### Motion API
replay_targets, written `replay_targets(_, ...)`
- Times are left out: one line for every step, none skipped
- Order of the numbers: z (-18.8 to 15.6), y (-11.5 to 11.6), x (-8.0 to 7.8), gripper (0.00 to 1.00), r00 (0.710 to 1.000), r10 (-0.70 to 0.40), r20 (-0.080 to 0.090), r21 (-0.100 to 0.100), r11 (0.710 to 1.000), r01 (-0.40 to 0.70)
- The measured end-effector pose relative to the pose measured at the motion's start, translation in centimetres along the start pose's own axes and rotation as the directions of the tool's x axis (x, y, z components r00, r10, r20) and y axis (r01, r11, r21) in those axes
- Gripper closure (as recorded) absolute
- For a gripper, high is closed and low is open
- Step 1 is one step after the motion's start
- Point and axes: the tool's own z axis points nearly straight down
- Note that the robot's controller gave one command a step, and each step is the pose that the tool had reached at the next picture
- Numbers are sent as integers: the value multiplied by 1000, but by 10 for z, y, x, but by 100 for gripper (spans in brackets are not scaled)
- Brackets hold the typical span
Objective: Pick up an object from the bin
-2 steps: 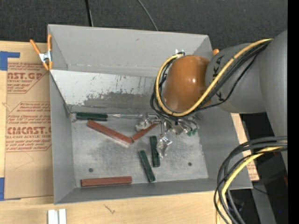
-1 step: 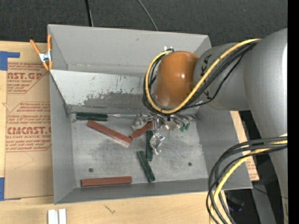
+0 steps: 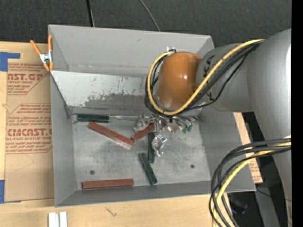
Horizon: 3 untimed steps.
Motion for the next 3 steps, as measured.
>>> replay_targets(-7, -5, 11, 100, 999, 8, 45, 2, 1000, -8)
replay_targets(-50, 34, -9, 100, 1000, -1, 22, -5, 1000, 1)
replay_targets(-111, 36, 31, 100, 999, -36, 21, -8, 999, 36)
